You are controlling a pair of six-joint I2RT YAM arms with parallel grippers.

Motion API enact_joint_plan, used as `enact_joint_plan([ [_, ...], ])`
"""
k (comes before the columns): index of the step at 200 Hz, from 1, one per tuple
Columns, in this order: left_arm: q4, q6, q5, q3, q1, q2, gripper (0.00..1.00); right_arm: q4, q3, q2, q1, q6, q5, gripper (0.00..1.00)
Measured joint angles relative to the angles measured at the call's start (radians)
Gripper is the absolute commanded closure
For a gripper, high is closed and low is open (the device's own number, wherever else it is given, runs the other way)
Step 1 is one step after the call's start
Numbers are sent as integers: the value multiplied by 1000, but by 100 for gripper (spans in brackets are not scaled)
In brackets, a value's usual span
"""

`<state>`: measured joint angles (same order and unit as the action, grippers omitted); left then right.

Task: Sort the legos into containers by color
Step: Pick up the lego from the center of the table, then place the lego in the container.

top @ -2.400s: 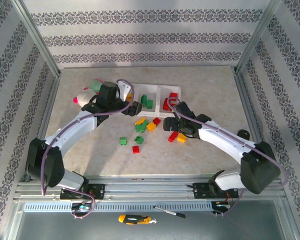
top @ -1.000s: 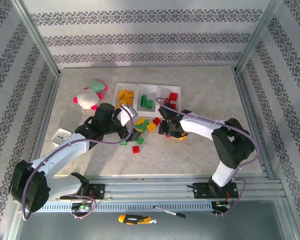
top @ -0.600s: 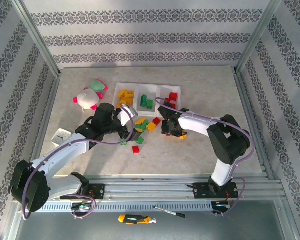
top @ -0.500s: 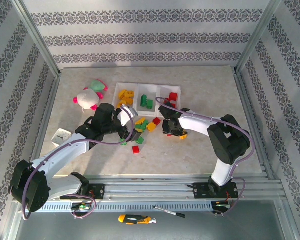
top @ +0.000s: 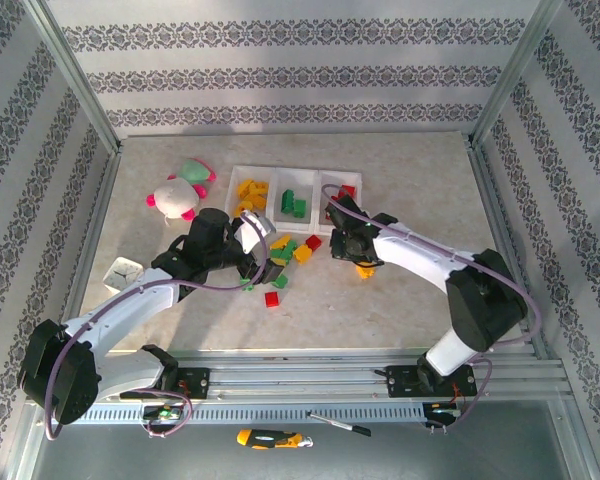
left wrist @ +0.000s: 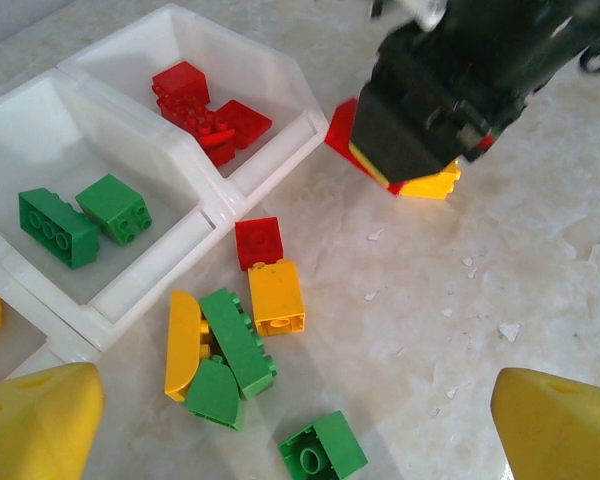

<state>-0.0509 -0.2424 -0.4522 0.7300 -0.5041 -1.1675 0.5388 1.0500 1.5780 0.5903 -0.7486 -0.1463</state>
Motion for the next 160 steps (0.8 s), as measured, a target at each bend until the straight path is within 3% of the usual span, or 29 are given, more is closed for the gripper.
enact_joint_plan([
  [49, 61, 53, 24, -42, 0, 16, 1, -13, 121, 13, -62, 94, -43, 82],
  [106, 119, 103, 41, -64, 0, 35, 1, -51, 449, 304, -138, 231, 18, 79],
  [160, 120, 113, 57, -64, 0, 41, 1, -39, 589, 473, -177, 314, 93, 76],
])
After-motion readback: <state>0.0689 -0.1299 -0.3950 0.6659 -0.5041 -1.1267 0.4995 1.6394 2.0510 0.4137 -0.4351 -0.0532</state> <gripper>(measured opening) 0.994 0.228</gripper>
